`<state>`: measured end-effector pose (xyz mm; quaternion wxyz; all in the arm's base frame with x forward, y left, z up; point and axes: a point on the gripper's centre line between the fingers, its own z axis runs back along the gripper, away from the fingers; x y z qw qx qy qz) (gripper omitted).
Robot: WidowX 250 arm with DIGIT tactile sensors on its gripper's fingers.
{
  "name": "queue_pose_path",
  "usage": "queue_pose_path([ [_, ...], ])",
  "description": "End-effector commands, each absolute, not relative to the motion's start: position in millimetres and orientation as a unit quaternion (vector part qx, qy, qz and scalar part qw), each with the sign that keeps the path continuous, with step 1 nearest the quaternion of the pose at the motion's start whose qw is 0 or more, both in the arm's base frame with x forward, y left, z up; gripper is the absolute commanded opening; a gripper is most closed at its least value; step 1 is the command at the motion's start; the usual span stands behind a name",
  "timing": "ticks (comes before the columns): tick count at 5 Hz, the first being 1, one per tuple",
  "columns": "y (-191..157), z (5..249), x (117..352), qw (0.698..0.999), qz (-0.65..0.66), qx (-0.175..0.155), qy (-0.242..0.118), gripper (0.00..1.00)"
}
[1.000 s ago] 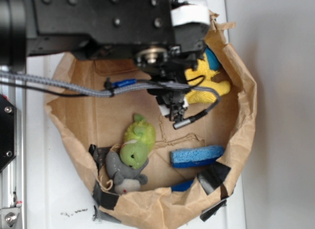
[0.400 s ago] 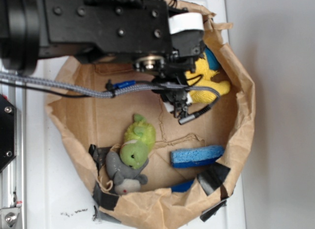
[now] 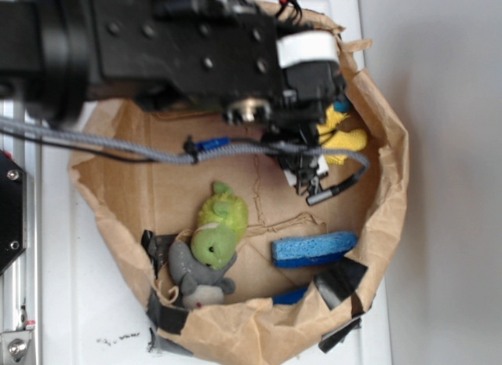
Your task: Grab the yellow cloth.
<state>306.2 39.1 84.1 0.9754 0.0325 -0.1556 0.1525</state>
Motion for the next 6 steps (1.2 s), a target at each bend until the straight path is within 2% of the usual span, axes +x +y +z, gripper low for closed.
queue_pose_path([
  [1,39.0,90.4,327.0,0.969,0.155,0.048,-0.186,1.00],
  [2,43.3,91.4,334.0,0.967,0.168,0.049,-0.186,1.00],
  [3,46.4,91.7,337.2,0.964,0.180,0.054,-0.186,0.37],
  [4,46.8,92.6,335.5,0.963,0.189,0.052,-0.186,0.00],
  [6,47.6,95.8,333.7,0.962,0.195,0.048,-0.186,0.00],
])
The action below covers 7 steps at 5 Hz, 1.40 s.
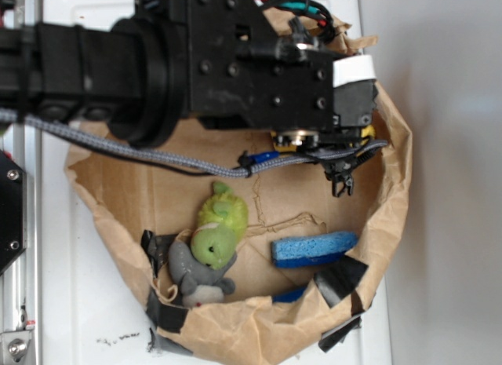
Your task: Grab the yellow cloth.
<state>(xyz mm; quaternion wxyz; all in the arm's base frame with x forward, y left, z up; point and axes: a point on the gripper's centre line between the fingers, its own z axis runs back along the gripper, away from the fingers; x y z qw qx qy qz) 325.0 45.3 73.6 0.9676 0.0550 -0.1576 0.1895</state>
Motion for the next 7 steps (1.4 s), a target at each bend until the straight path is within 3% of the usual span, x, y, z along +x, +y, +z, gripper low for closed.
queue_pose_path([
  [1,47.1,97.1,333.5,0.963,0.193,0.046,-0.183,0.00],
  [4,46.9,119.1,306.8,0.972,0.175,0.015,-0.158,0.00],
  [5,40.8,144.1,286.6,0.976,0.151,-0.021,-0.155,0.00],
  [7,33.3,174.2,271.6,0.980,0.129,-0.036,-0.145,0.00],
])
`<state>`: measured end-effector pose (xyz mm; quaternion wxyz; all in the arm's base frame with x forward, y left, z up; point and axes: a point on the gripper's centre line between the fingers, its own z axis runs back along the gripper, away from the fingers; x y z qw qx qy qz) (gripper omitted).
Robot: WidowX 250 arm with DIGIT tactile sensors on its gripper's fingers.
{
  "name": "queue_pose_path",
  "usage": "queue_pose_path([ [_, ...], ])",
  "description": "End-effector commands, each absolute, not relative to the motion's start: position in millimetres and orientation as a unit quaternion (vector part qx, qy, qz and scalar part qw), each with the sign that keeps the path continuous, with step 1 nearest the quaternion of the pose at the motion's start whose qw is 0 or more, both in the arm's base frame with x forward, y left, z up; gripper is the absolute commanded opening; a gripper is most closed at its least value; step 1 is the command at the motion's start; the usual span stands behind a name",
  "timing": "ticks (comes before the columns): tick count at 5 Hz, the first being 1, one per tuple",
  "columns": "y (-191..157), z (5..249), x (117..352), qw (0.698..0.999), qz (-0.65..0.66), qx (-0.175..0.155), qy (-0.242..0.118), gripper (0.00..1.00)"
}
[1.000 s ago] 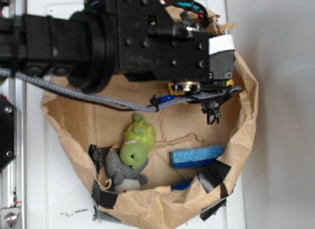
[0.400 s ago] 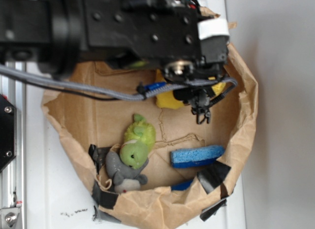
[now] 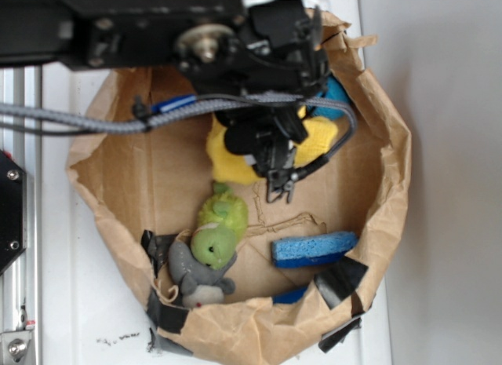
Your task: Grab the yellow cloth.
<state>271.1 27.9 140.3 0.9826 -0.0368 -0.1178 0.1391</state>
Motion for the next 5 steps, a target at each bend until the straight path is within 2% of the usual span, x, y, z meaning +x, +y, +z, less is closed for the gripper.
queue_pose_path([
  [1,26.8,178.8,265.5,0.985,0.118,-0.019,-0.125,0.00],
  [2,13.3,174.6,268.9,0.991,0.098,-0.031,-0.087,0.00],
  [3,-2.5,178.9,266.4,0.992,0.089,-0.051,-0.067,0.00],
  [4,-3.0,177.3,265.1,0.992,0.099,-0.060,-0.055,0.00],
  [5,-2.8,173.9,268.4,0.992,0.096,-0.057,-0.060,0.00],
])
